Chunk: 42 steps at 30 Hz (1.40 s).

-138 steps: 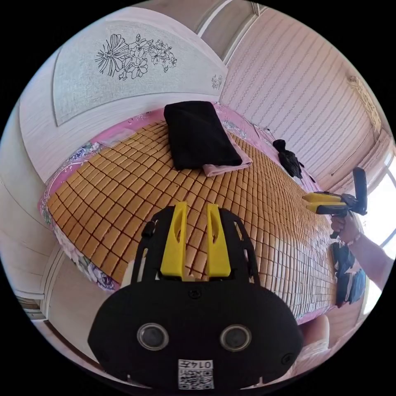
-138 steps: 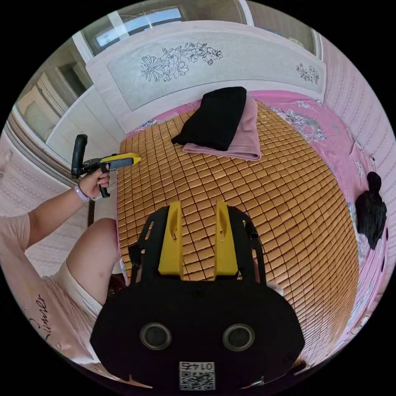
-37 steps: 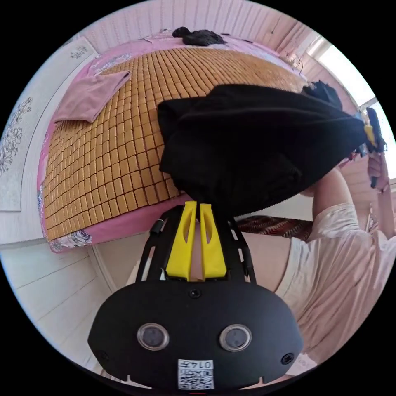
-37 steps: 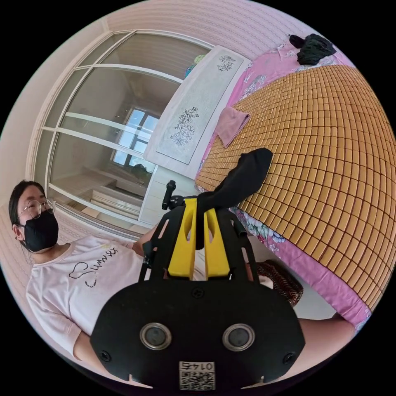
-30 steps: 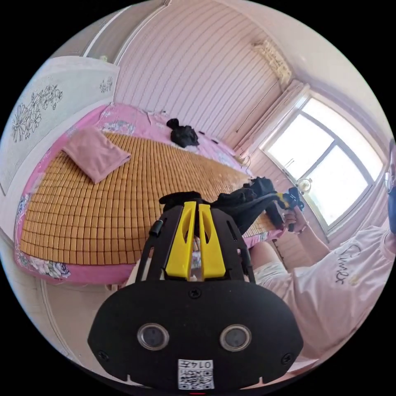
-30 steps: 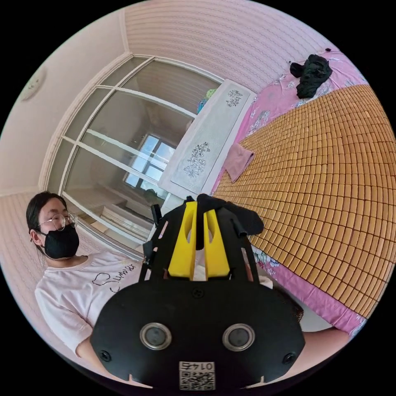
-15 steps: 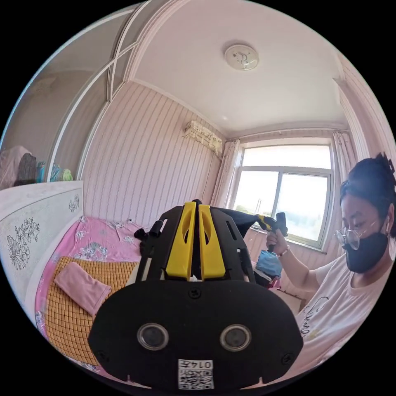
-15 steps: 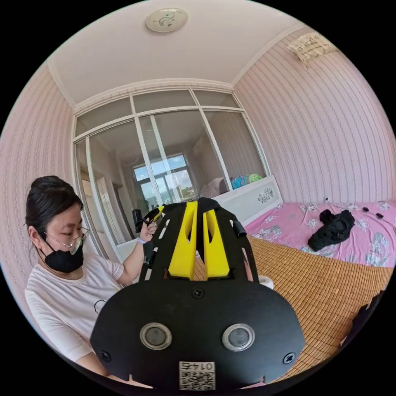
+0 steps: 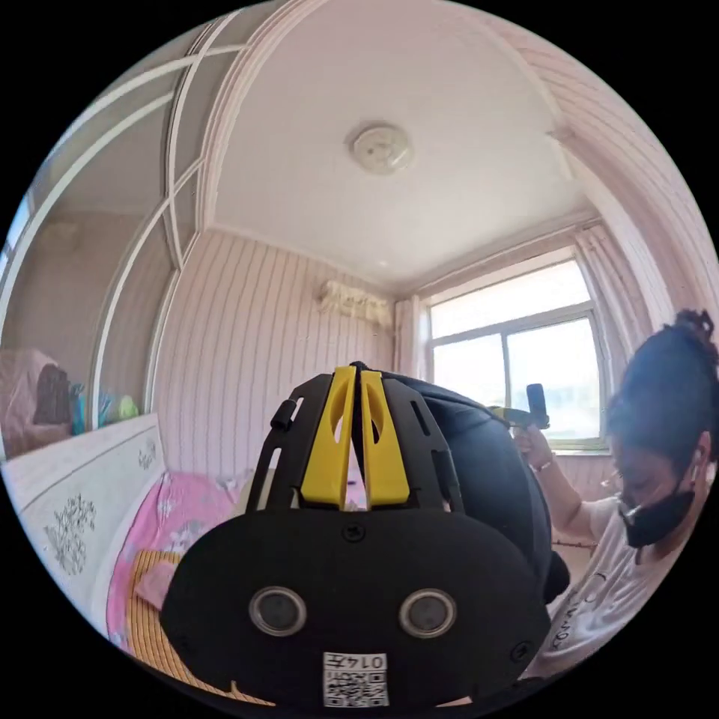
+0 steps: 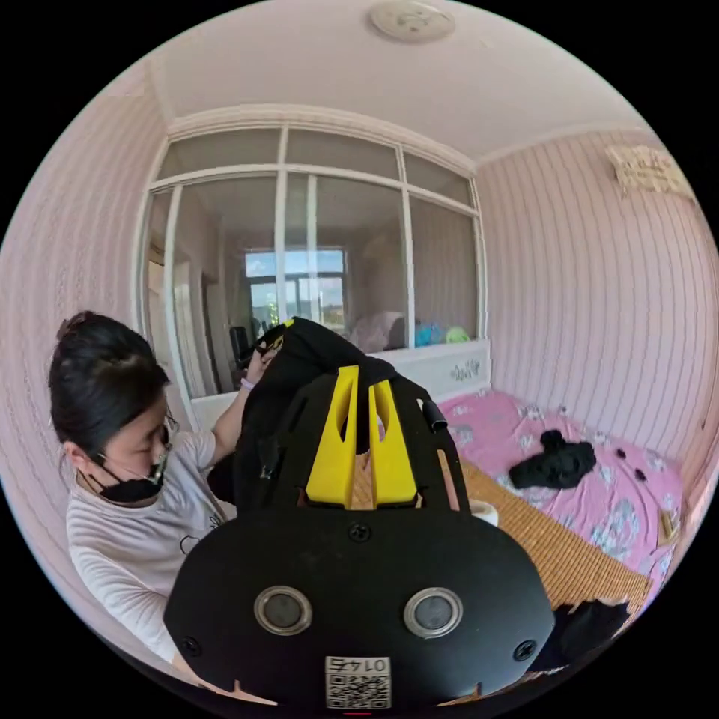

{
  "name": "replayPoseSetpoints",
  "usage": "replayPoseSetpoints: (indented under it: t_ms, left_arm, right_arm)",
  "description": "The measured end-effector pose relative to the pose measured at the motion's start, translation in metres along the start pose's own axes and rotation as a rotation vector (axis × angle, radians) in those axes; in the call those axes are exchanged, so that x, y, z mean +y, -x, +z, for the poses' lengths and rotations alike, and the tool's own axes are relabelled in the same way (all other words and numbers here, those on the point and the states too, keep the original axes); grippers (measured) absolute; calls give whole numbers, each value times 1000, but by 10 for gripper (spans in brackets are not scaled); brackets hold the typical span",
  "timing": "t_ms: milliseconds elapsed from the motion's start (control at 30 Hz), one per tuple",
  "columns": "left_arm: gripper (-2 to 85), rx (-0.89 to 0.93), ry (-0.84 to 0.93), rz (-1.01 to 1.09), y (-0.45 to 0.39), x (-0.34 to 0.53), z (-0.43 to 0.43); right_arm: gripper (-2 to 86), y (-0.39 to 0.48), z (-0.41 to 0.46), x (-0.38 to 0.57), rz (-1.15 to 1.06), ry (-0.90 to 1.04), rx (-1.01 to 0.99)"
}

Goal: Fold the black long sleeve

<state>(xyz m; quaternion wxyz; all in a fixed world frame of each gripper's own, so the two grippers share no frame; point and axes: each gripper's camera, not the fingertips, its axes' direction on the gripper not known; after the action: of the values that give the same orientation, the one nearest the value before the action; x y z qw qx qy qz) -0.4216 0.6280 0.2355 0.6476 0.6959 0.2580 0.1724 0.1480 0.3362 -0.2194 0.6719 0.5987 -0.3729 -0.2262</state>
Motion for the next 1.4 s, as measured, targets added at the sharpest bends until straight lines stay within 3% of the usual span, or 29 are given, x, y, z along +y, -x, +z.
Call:
replayPoseSetpoints:
  t_ms: [67, 100, 167, 233, 367, 467, 533, 700, 867, 967, 1067, 1400]
  left_arm:
    - [-10, -114, 225, -85, 28, 32, 58]
    - [-10, -158, 347, -153, 45, 59, 92]
    - [-10, -188, 431, -215, 55, 89, 125]
    - [-10, -204, 422, -198, 49, 91, 143]
    - [-10, -164, 176, -117, 27, 25, 148]
    - [-10, -138, 70, -38, 13, -2, 156]
    - [-10, -140, 108, -13, 13, 3, 171]
    - [-10, -153, 433, -86, 49, 119, 226]
    - [-10, -139, 814, -235, 69, 283, 266]
    - [-9, -128, 1063, -298, 65, 378, 283]
    - [-9, -101, 1244, -362, 61, 432, 293]
    - [-7, -34, 1320, -404, 70, 433, 330]
  right_arm:
    - [2, -81, 79, 23, 220, 276, 62]
    - [2, -100, 94, 32, 277, 316, 67]
    - [2, -157, 117, 51, 473, 303, 32]
    - [2, -175, 99, 31, 508, 180, 45]
    - [3, -138, 34, -50, 215, -116, 133]
    - [4, -120, 24, -62, 100, -135, 193]
    - [4, -126, 30, -46, 93, -99, 201]
    - [6, -208, 92, 73, 358, 163, 136]
    - [11, -296, 163, 270, 804, 403, 83]
    - [12, -315, 179, 363, 1033, 515, 67]
    - [12, -316, 175, 412, 1114, 631, 95]
    - [5, -327, 112, 422, 1124, 600, 79]
